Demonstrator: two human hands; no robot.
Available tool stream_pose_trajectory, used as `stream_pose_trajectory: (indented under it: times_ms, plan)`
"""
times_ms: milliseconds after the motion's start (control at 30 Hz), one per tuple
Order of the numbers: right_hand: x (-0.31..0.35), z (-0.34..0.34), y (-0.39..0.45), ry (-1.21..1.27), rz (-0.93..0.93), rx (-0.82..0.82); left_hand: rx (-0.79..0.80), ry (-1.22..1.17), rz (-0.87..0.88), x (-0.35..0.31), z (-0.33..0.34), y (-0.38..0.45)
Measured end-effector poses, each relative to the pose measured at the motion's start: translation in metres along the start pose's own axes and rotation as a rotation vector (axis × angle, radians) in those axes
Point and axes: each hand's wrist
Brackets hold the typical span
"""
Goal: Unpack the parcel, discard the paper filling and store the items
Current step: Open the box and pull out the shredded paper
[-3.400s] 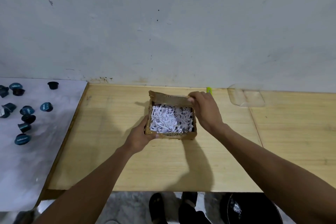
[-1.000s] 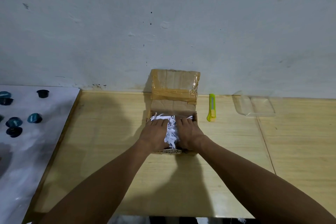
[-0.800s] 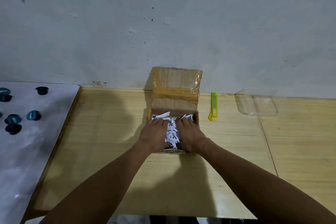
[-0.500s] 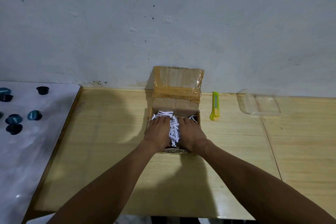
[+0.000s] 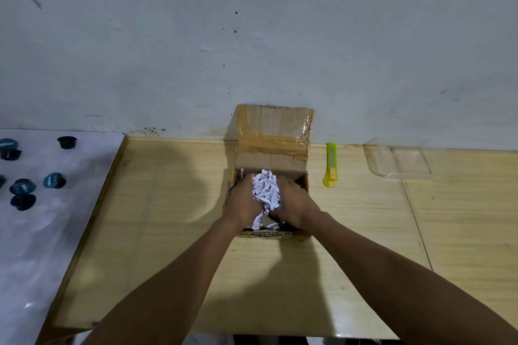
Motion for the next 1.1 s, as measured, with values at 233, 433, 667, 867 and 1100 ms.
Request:
stream_pose_trajectory:
  times_ms: [233,433,667,867,1100]
  plan:
    - [0.006,-0.016,-0.018,0.091,-0.041,-0.049,-0.021,-0.057,0.021,-0.014,-0.010,-0.013]
    - [0.019,-0.033,-0.039,0.114,-0.069,-0.118,-0.049,-0.049,0.102,-0.034,-0.022,-0.024]
    - [0.038,-0.065,-0.066,0.098,-0.092,-0.182,-0.062,0.006,0.205,-0.071,-0.044,-0.035]
    - [0.032,-0.099,-0.098,0.077,-0.100,-0.280,-0.020,-0.028,0.311,-0.113,-0.038,-0.042]
    - [-0.022,-0.144,-0.136,0.085,-0.016,-0.355,0.037,-0.032,0.379,-0.171,0.019,-0.033]
Point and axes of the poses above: each hand's wrist, its own y-axis towards the middle knuckle, its own z-axis out of the palm, x = y × z, and after that the axes turned 10 degrees about y, right-handed
